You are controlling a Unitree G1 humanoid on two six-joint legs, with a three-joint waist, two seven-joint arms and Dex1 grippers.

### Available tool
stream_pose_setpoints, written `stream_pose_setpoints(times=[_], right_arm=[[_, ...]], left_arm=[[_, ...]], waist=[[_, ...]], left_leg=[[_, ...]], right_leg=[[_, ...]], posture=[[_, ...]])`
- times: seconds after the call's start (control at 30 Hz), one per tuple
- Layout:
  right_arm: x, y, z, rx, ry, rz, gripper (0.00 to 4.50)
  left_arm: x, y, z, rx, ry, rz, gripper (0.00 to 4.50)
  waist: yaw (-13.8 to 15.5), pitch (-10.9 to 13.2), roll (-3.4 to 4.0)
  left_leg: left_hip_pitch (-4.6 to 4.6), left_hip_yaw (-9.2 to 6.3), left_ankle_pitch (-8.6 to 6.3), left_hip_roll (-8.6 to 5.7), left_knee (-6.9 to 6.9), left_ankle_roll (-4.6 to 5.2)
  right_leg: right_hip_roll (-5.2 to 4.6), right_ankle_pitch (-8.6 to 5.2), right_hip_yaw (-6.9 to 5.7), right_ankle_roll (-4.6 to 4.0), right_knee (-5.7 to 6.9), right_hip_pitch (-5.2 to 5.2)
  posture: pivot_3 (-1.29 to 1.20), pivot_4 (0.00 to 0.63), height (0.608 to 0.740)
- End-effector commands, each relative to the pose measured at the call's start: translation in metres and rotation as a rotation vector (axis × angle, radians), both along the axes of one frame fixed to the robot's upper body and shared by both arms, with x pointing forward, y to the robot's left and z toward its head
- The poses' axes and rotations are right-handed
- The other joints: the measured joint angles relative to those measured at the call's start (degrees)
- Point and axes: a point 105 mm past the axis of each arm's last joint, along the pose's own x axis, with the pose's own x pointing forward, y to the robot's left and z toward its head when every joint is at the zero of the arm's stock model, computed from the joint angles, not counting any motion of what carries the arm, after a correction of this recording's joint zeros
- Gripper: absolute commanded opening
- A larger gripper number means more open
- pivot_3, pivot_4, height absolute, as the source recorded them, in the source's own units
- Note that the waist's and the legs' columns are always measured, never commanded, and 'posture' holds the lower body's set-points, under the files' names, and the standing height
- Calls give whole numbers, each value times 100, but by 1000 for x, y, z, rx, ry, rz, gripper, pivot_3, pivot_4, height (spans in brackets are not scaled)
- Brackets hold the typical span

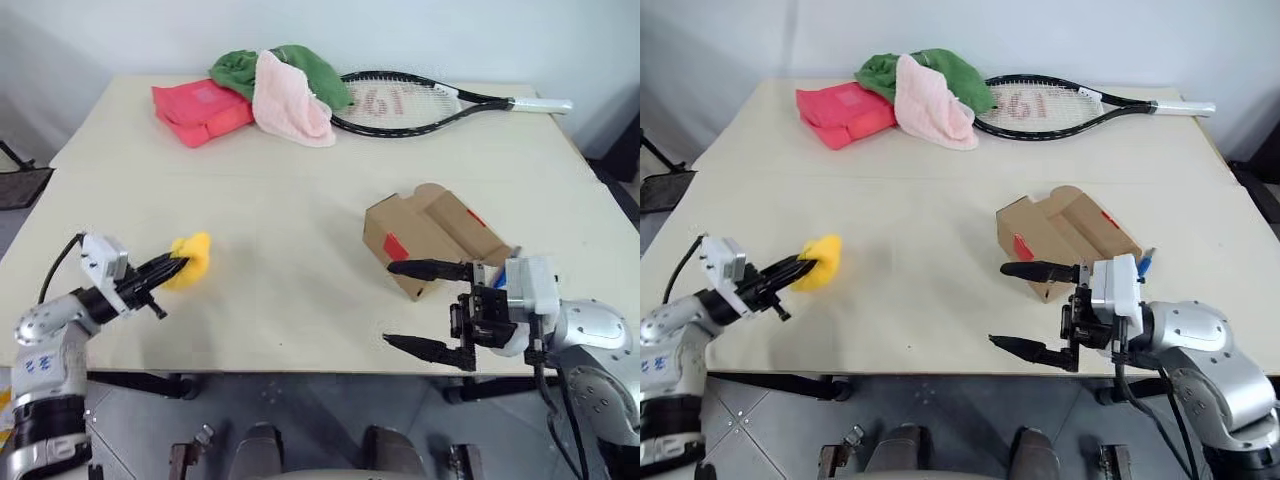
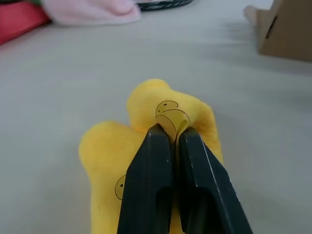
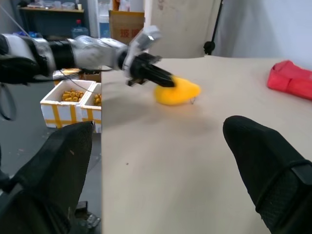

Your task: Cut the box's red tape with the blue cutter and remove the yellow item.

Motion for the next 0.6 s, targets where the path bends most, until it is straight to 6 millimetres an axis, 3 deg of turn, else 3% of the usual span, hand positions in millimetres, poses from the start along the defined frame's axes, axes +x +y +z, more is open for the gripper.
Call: stream_pose_setpoints(times=[0.03,0.13,0.23,0.33,0.47,0.6], right_arm=[[3,-6,7,1,-96,0,4500],[5,-12,8,13,-103,-11,4500],[8,-18,8,20,-95,-29,4500],[11,-23,8,16,-102,-46,4500],[16,-29,9,30,-78,-66,4500],[12,-32,3,-21,-36,-25,4500]], left_arm=[[-9,-4,21,-13,-48,-2,1438],[-24,-3,25,1,-13,-66,2383],[-30,15,37,-15,-17,-40,3296],[-38,33,48,9,-6,-30,3296],[-54,56,47,52,43,-20,3296],[-81,58,23,184,137,-68,3296]], waist=[[-4,0,0],[-51,0,1],[-63,0,1],[-80,0,1],[-80,1,4],[-82,1,4]], left_leg=[[1,0,-1,0,0,-1],[4,1,-2,2,-6,-4],[12,3,-3,5,-17,-7],[12,7,-4,9,-21,-9],[18,20,-5,9,-32,-11],[22,41,-7,14,-43,-13]], right_leg=[[0,0,0,0,1,1],[1,0,0,0,10,-6],[3,-2,0,-3,17,-10],[4,-2,0,-4,17,-14],[3,-2,0,-5,9,-16],[3,-3,0,-6,-4,-21]], posture=[[0,150,740],[0,150,740],[0,150,740],[0,150,740],[0,150,740],[0,150,740]])
